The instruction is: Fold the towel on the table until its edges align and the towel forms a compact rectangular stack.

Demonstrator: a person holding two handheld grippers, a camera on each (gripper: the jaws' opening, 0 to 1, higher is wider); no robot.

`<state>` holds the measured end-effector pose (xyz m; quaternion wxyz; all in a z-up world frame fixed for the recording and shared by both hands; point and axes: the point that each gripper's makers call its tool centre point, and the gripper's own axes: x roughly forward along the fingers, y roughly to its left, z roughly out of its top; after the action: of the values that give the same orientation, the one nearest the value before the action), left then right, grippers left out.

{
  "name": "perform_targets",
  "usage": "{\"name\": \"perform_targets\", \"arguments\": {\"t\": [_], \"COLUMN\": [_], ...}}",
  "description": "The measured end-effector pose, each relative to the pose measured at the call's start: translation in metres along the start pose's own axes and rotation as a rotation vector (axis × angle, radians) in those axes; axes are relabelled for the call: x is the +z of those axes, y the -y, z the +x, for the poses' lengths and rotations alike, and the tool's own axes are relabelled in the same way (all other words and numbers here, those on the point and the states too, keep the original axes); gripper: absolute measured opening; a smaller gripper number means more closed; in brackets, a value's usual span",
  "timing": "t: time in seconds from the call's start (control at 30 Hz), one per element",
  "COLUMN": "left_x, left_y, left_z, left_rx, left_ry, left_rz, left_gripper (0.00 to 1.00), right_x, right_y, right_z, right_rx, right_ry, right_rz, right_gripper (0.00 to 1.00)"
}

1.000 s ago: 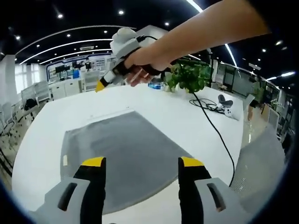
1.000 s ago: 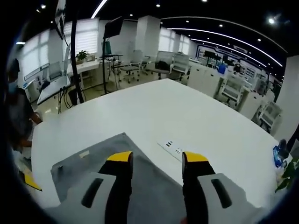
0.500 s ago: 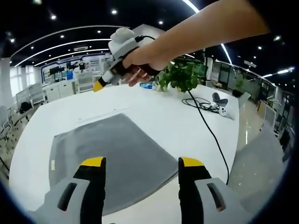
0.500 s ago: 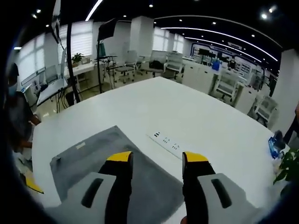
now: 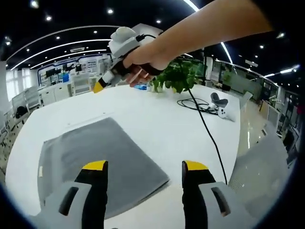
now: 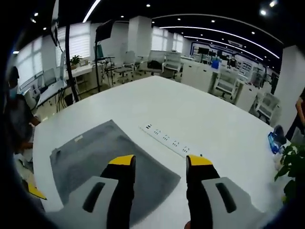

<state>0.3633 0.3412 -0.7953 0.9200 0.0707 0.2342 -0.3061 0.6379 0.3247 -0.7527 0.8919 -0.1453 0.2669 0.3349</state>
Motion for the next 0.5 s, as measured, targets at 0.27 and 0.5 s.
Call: {"name": "perform_targets", "arguments": {"t": [0.27, 0.5], "left_x": [0.004, -0.005], "left_y": [0.014, 0.028], "left_z": [0.011, 0.023], "left_rx": [-0.007, -0.024], "left_ry": [-0.009, -0.042], "left_rz": [0.020, 0.051], "left_gripper": [0.64, 0.63], "right_x": [-0.007, -0.013], "right_y": [0.013, 0.024], "right_z": [-0.009, -0.013], "right_rx": [0.005, 0.006], "right_ry": [0.002, 0.015], "right_rz": [-0.004, 0.039], "right_gripper": [0.42, 0.41]}}
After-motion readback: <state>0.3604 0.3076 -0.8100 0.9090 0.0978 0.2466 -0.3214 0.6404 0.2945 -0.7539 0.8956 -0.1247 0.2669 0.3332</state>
